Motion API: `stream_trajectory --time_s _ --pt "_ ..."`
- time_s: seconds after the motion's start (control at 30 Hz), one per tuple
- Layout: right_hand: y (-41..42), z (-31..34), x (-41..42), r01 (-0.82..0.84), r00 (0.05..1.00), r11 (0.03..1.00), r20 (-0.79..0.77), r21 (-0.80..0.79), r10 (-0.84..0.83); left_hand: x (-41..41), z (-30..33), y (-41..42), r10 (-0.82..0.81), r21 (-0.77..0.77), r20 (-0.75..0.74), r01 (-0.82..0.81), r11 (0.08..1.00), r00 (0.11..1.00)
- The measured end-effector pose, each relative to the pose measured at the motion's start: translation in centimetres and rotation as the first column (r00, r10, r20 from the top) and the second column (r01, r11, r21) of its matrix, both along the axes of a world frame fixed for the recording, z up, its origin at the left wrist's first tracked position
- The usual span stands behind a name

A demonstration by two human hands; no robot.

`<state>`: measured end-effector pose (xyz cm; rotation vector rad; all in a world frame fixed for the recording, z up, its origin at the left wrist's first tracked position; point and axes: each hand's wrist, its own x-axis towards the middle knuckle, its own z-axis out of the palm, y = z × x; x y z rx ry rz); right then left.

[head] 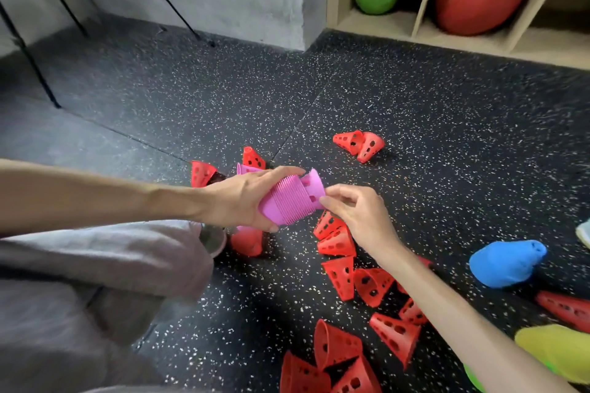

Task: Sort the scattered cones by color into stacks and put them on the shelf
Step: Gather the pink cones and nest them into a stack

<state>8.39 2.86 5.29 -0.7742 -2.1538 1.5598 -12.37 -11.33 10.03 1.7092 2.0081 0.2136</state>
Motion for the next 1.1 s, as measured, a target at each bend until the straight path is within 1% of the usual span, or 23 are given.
stream_trajectory --time_s 0.1,0.2,0.27,0.43,0.6,0.7,0.87,1.0,1.1 --pt "-0.5 -0.5 -0.3 -0.022 0.999 0.999 0.041 0.025 0.021 0.1 -0.4 -0.1 -0.018 -0.045 -0.021 0.017 0.999 1.000" --pt "-0.9 -1.0 -0.8 -0.040 0.999 0.999 0.034 -0.012 0.041 -0.2 -0.7 -0.3 -0.027 -0.080 -0.073 0.021 0.997 0.997" --pt "-1.2 -1.0 -1.1 -0.073 0.997 0.997 0.028 -0.005 0.073 -0.7 -0.8 -0.3 -0.019 -0.087 -0.084 0.012 0.996 0.996" --pt "-1.9 -1.1 -1.9 -0.148 0.988 0.989 0.028 -0.021 0.149 -1.0 -1.1 -0.6 0.064 -0.068 -0.022 -0.066 0.996 0.998" --pt "-2.2 -1.8 -2.8 -0.132 0.991 0.989 -0.011 -0.062 0.132 -0.3 -1.4 -0.4 0.135 -0.072 0.058 -0.131 0.989 0.989" --pt "-2.2 -2.3 -3.2 -0.148 0.989 0.982 -0.028 -0.117 0.145 -0.4 -1.7 -0.1 0.163 -0.083 0.070 -0.157 0.984 0.984" --pt "-1.6 -3.3 -3.6 -0.121 0.993 0.986 -0.003 -0.115 0.121 -0.2 -2.3 0.8 0.214 -0.117 0.075 -0.205 0.972 0.974" --pt "-1.0 -4.1 -3.6 -0.095 0.995 0.986 -0.006 -0.139 0.095 0.0 -2.4 1.8 0.200 -0.162 0.062 -0.188 0.969 0.978" --pt "-0.6 -4.4 -3.7 -0.110 0.994 0.981 0.004 -0.160 0.112 0.1 -2.8 2.3 0.219 -0.171 0.081 -0.202 0.964 0.972"
